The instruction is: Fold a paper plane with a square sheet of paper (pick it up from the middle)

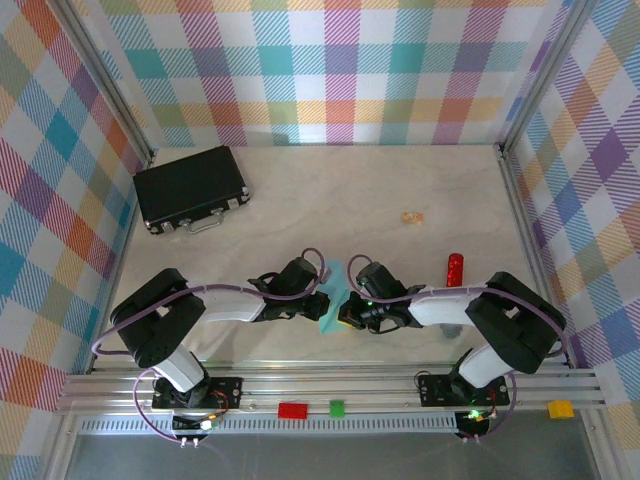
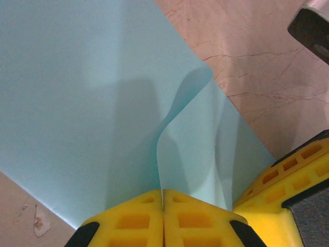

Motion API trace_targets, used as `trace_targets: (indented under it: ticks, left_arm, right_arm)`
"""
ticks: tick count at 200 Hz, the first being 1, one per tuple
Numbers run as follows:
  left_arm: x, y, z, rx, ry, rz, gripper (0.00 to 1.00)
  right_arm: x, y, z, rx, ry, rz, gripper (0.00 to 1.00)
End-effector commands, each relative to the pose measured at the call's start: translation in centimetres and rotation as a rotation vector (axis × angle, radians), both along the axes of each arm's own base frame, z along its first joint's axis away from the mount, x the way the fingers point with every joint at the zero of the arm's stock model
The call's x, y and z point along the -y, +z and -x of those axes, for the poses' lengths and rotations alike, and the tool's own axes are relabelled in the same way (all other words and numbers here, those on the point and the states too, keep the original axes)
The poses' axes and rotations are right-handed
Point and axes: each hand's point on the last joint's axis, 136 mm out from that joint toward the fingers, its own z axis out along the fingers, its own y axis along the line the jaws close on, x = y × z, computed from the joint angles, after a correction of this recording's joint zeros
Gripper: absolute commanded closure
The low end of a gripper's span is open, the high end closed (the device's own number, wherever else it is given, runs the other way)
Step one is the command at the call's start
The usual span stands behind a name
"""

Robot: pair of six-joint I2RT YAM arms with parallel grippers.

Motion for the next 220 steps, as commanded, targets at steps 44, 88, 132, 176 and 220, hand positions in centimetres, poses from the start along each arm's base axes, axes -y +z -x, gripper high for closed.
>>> trace_targets:
  ticks: [44, 88, 132, 176, 220]
  left_arm:
    - [-0.9, 0.0, -0.8, 0.032, 0.011, -0.046, 0.93]
    - [-0.7, 0.3, -1.0, 0.045, 0.009, -0.037, 0.93]
    - [-0.6, 0.6, -1.2, 0.059, 0.003, -0.03, 0.93]
    - [-0.6, 1.2, -1.3, 0.073, 0.01, -0.026, 0.92]
    - [-0.8, 1.3, -1.3, 0.079, 0.016, -0.024, 0.92]
  right_arm:
    - [2.7, -3.0, 1.4, -0.074, -0.03, 0.145, 0.95]
    - [2.9, -3.0, 1.5, -0.074, -0.031, 0.148, 0.95]
    - [2.9, -3.1, 1.6, -0.074, -0.032, 0.148, 0.95]
    - [3.0, -3.0, 1.6, -0.073, -0.031, 0.149, 0.95]
    - [3.0, -2.8, 1.6, -0.071, -0.032, 0.146, 0.95]
